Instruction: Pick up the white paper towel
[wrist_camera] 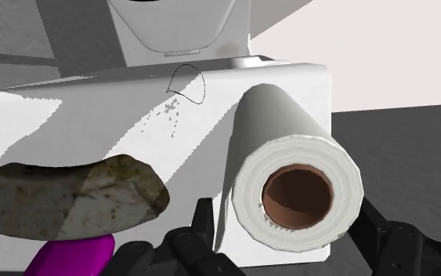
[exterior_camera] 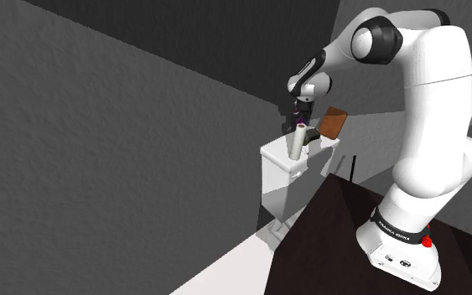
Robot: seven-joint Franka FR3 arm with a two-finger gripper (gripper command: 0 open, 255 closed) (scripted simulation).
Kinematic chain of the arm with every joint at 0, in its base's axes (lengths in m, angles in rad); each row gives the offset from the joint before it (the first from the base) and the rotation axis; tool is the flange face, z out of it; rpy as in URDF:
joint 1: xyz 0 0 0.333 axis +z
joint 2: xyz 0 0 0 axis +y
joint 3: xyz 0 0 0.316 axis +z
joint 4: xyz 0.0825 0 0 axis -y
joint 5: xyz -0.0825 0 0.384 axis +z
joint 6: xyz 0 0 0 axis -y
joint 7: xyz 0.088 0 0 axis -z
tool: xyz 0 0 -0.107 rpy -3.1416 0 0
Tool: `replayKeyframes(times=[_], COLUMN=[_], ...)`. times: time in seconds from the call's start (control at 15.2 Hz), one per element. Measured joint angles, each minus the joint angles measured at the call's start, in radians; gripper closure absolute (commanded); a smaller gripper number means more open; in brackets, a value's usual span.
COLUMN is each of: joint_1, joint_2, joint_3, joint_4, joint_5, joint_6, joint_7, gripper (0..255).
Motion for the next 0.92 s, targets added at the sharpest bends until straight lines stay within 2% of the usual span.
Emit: replayKeyframes(times=[0.92], joint_1=[0.024], joint_2=[-0.112], joint_3=[-0.033], joint_4=[0.032], joint_5=[-0.057], joint_6=[-0.139], joint_7=[0.037], gripper=[255])
